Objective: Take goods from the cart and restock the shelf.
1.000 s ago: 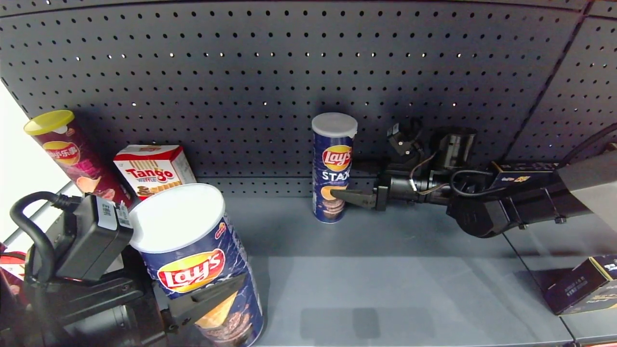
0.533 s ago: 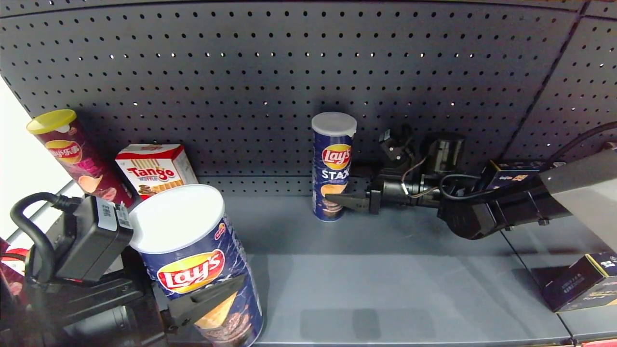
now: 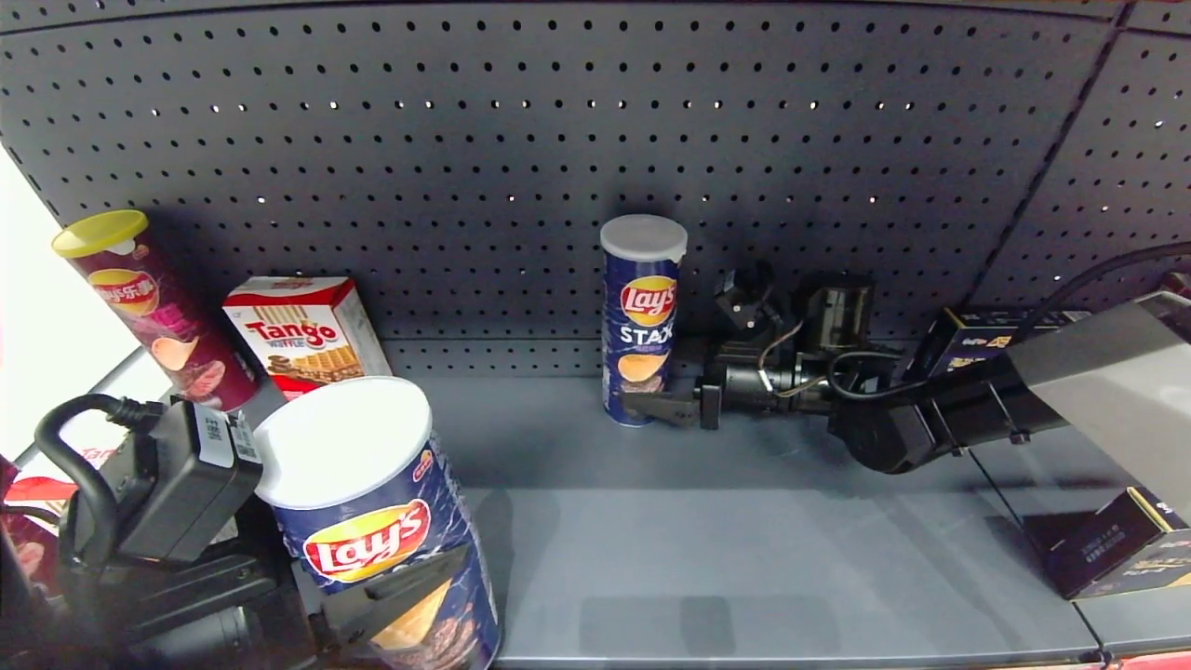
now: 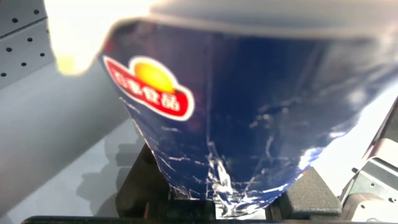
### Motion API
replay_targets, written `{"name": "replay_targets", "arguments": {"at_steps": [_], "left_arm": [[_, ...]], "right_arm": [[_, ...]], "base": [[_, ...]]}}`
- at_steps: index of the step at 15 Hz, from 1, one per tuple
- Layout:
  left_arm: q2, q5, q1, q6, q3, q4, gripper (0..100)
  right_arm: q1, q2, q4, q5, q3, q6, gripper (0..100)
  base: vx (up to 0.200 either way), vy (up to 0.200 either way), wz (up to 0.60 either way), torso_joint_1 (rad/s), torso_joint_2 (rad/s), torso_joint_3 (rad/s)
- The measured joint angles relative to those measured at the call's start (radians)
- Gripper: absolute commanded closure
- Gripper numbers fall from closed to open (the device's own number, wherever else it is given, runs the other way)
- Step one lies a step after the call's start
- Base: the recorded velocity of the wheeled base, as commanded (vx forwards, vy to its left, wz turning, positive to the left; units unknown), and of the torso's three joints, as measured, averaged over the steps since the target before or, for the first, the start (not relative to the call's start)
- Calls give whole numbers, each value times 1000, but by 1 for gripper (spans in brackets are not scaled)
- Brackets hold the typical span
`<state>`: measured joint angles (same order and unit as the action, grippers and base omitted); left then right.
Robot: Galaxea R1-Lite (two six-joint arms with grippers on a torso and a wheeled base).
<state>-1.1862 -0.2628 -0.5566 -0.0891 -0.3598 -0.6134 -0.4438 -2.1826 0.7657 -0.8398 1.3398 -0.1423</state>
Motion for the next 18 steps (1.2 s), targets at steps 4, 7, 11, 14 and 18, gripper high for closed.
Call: {"name": "replay_targets", "arguments": {"at_steps": [4,7,11,14,18], "left_arm": [[0,0,1,0,2,0,100],[1,0,10,0,3,-1,100],[1,0,16,0,-10,-3,100],[2,-1,20,0,-24,-7,100],[25,-3,31,0,-36,-6,100]], "right_arm": [[-20,-41,-3,29,43,0,0],[-27,-74,-1,38,88,0,100],[-27,-80,11,75,100,0,100],[-31,-48,5,88,67,1,100],[-36,60,7,142,-53,1,100]], "base": [[0,0,0,0,0,0],[0,0,0,0,0,0],[0,0,0,0,0,0],[0,0,0,0,0,0],[0,0,0,0,0,0]]}}
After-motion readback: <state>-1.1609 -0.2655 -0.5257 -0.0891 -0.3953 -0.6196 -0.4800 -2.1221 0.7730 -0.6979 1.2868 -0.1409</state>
